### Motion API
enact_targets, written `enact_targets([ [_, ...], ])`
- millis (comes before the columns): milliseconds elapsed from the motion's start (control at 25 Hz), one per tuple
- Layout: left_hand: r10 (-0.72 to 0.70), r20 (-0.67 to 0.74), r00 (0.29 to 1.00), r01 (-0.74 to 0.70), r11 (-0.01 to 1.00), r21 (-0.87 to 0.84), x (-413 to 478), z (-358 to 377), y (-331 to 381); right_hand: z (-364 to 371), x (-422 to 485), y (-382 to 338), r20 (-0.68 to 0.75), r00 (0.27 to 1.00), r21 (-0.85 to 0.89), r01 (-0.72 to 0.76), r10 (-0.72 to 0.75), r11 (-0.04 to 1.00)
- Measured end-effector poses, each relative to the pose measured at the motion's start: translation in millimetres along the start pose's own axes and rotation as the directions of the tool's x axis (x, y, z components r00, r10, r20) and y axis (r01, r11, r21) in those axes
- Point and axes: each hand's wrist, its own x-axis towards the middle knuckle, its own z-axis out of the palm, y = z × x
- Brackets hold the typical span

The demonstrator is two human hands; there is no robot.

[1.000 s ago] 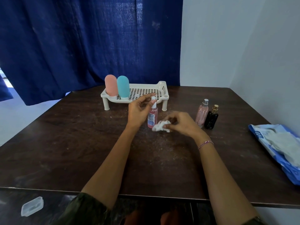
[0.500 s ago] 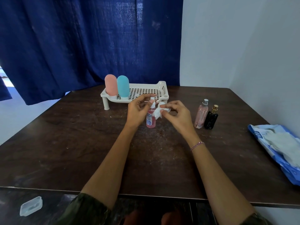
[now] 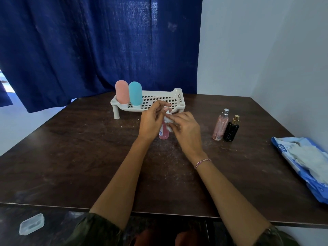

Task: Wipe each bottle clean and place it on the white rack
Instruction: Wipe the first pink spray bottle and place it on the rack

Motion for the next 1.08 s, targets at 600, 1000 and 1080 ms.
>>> enact_targets([
  [600,-0.002,0.005,1.000,0.002,1.000,0.029,2.8,-7.8,-3.3,0.6,-6.8,3.9,0.139,0.966,-0.161,0.240,-0.219,0.957],
  [1000,0.048,0.018,0.999,-0.048,0.999,-0.016,3.9,-8.0,-7.3,10.8,-8.7,10.0,0.353,0.911,-0.062,0.248,-0.211,0.967],
  [1080,0.036,0.012,0.999,-0.036,0.999,-0.012,4.1,-7.0,-7.4,14.2,-11.3,11.1,0.485,0.853,-0.101,0.273,-0.192,0.957],
])
